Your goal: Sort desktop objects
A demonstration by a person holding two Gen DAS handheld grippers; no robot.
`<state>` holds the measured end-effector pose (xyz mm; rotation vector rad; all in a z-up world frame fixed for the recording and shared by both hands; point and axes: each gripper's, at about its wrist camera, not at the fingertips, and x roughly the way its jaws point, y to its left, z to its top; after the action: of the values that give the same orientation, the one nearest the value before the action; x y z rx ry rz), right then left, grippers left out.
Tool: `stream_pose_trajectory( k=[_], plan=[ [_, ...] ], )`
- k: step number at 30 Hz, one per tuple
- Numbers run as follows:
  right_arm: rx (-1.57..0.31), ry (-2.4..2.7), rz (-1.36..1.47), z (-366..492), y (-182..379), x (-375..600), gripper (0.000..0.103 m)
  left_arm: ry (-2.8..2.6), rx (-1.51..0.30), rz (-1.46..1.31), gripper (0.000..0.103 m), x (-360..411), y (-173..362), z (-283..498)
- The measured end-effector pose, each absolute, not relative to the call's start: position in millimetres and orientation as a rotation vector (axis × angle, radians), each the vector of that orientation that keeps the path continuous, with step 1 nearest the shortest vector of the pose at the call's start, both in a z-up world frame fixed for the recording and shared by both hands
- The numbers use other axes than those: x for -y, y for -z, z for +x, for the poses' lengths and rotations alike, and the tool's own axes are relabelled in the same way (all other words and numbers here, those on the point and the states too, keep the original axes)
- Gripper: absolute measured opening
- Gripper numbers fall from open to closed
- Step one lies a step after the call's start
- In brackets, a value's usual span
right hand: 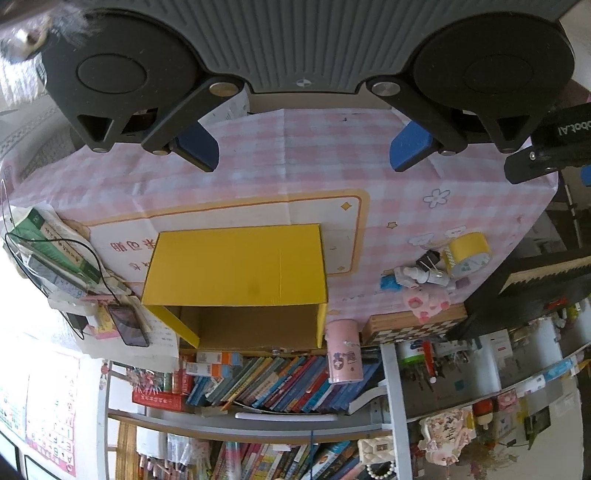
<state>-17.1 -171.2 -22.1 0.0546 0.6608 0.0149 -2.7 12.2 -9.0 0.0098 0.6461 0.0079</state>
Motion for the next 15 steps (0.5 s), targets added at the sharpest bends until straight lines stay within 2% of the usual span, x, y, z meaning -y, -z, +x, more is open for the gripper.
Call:
stream_pose_trajectory(
  k=[15],
  plan=[
    [-0.67, -0.02, 0.052, -14.2, 24.1, 165.6, 0.1, 0.015, -0.656, 0.042, 0.103, -12.6, 9.1, -2.5]
  ],
)
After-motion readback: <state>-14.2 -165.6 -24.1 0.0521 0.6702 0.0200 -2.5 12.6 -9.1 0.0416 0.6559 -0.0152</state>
